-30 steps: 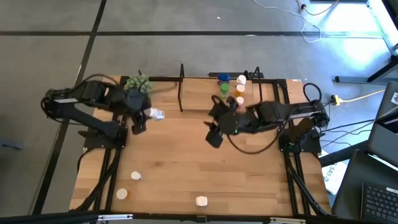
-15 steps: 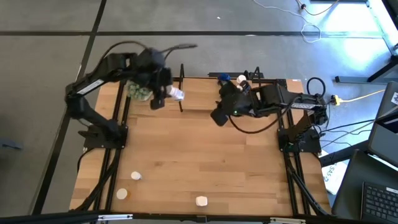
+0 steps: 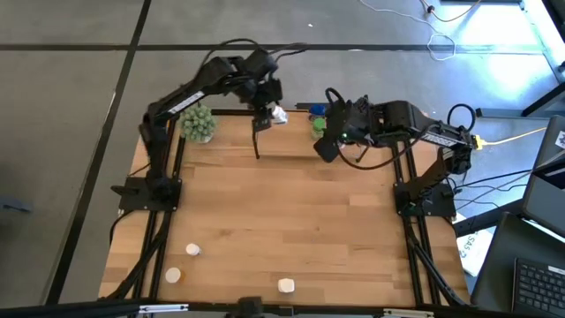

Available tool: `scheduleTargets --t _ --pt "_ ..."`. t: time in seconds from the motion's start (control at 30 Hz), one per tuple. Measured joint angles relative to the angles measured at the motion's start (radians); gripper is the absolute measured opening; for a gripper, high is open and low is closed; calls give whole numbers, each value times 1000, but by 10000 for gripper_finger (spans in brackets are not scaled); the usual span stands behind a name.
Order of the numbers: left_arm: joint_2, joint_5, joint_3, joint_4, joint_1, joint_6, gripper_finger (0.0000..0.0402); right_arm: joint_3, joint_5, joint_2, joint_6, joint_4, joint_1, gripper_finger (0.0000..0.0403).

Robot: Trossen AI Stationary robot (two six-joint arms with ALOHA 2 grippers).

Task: Pick and place medicine bottles onto shelf by color
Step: Put the top white blue medicine on the shelf

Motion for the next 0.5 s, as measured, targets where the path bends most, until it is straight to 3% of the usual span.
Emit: scheduleTargets --t 0.3,0.5 --pt "135 -8 62 16 19 22 176 -4 -188 1 -156 5 -81 173" --pt "187 4 62 29 41 16 176 -4 -210 1 -198 6 -89 173"
